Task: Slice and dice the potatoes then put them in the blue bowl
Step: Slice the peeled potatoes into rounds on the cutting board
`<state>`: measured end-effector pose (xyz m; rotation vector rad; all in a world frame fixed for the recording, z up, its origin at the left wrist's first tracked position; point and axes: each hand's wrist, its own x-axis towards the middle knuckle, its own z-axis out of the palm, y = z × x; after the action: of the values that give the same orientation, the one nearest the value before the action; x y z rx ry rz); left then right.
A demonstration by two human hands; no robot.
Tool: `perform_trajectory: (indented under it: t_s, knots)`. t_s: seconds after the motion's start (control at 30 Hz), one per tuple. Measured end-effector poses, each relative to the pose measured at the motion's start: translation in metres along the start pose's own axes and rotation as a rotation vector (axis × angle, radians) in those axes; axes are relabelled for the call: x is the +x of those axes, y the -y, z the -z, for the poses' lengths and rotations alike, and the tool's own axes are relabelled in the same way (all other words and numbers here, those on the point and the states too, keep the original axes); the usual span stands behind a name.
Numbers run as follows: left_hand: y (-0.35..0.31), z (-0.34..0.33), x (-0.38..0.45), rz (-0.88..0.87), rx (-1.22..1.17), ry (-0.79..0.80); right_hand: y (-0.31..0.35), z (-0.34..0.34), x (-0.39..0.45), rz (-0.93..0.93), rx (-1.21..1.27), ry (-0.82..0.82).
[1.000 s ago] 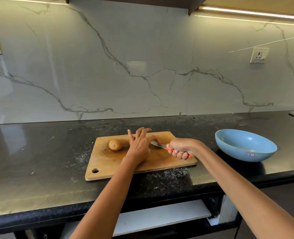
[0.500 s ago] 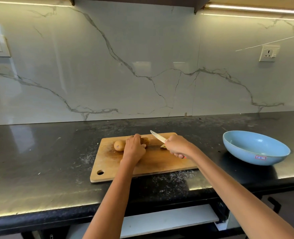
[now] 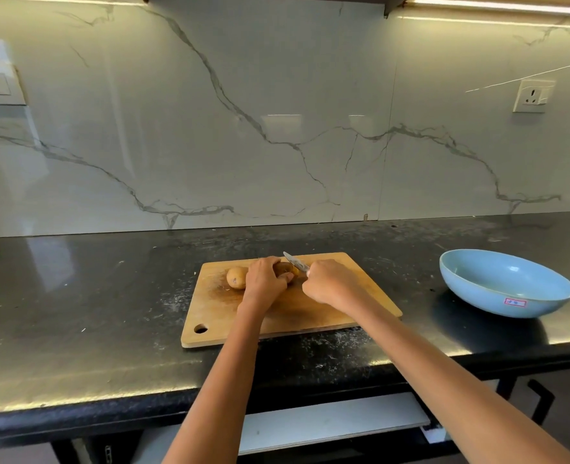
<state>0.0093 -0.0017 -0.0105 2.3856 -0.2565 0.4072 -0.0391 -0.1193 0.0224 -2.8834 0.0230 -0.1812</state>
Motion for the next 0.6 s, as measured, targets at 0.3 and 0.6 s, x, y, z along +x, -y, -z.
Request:
perform_trajectory:
  t_s: [0.3,0.6]
  knots:
    - [0.001,0.000,-0.003,0.045,-0.039,-0.060,0.025,-0.020,0.008,-0.011,-0.109,-0.151]
    - [-0.003,-0.003,-0.006,-0.001,-0.047,-0.092,0.022,-0.018,0.008,-0.008,-0.101,-0.084]
